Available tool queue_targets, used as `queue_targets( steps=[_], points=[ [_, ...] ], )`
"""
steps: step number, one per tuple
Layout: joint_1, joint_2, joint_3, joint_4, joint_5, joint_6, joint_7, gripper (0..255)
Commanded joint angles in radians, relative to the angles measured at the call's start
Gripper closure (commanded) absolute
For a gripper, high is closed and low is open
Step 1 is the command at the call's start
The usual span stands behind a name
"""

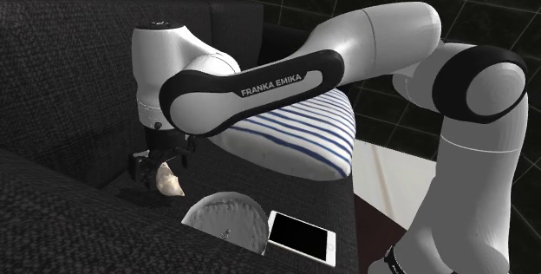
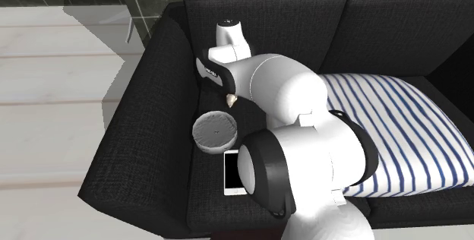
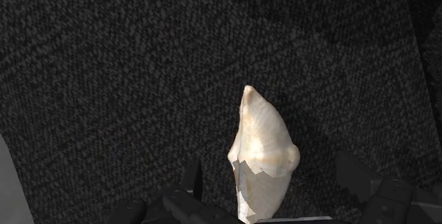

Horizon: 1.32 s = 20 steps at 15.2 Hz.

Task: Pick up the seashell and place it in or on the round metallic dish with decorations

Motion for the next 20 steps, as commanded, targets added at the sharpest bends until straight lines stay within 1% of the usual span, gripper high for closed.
queue_targets(
  steps=[1, 2, 10, 11, 20],
  points=[
    [0.002, 0.011, -0.003, -0.013, -0.007, 0.023, 0.005, 0],
    [0.003, 0.019, -0.005, -0.023, -0.012, 0.040, 0.009, 0],
    [0.003, 0.019, -0.005, -0.023, -0.012, 0.040, 0.009, 0],
    [0.003, 0.019, -0.005, -0.023, -0.012, 0.040, 0.009, 255],
    [0.003, 0.019, -0.005, -0.023, -0.012, 0.040, 0.009, 255]
  ],
)
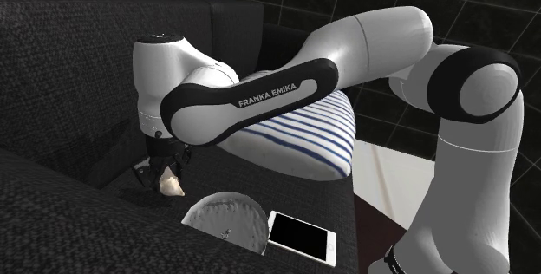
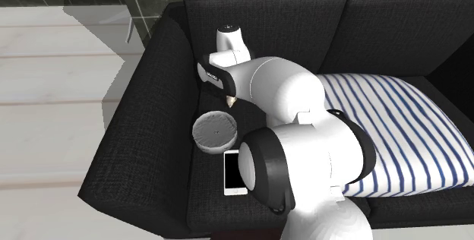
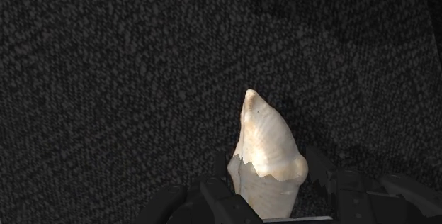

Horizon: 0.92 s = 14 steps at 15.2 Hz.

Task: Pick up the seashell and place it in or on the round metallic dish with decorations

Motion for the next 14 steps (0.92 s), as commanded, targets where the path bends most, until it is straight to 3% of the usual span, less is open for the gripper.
queue_targets(
  steps=[1, 14],
  points=[
    [0.000, -0.004, 0.002, 0.007, 0.003, -0.011, -0.002, 255],
    [0.001, -0.041, 0.014, 0.134, 0.030, -0.170, -0.023, 255]
  ],
)
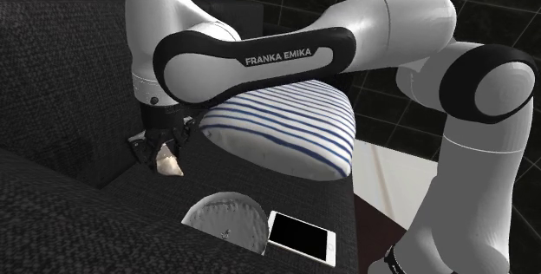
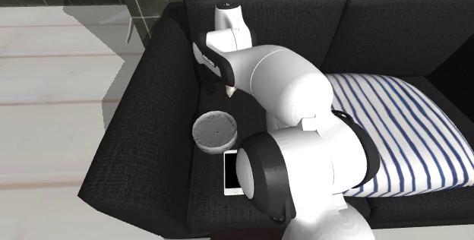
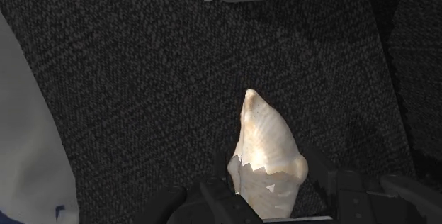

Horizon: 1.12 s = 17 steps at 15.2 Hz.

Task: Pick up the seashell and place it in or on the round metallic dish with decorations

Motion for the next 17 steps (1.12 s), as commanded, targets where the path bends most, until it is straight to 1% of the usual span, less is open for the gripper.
queue_targets(
  steps=[1, 9, 13, 17],
  points=[
    [0.002, -0.002, 0.001, 0.025, 0.002, -0.026, -0.002, 255],
    [0.011, -0.002, 0.005, 0.128, 0.006, -0.130, -0.009, 255],
    [-0.020, -0.172, 0.030, -0.092, 0.082, -0.061, -0.002, 255],
    [-0.026, -0.332, 0.045, -0.271, 0.164, -0.019, -0.004, 255]
  ],
)
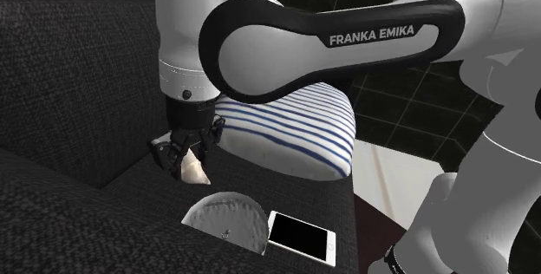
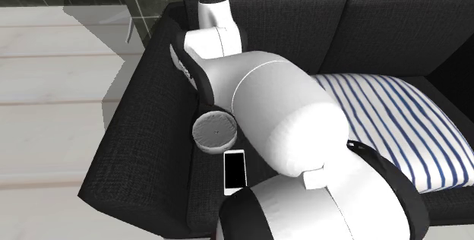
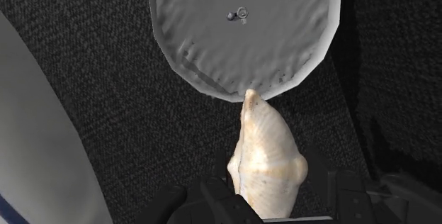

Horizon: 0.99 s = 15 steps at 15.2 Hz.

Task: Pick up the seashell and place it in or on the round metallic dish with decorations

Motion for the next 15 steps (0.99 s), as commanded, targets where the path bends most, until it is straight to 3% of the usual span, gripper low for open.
queue_targets(
  steps=[1, 7, 15],
  points=[
    [0.001, -0.077, 0.005, -0.078, 0.042, 0.012, -0.004, 255],
    [0.042, -0.303, 0.010, -0.288, 0.165, 0.026, -0.007, 255],
    [0.045, -0.283, 0.022, -0.379, 0.161, 0.135, 0.000, 255]
  ],
)
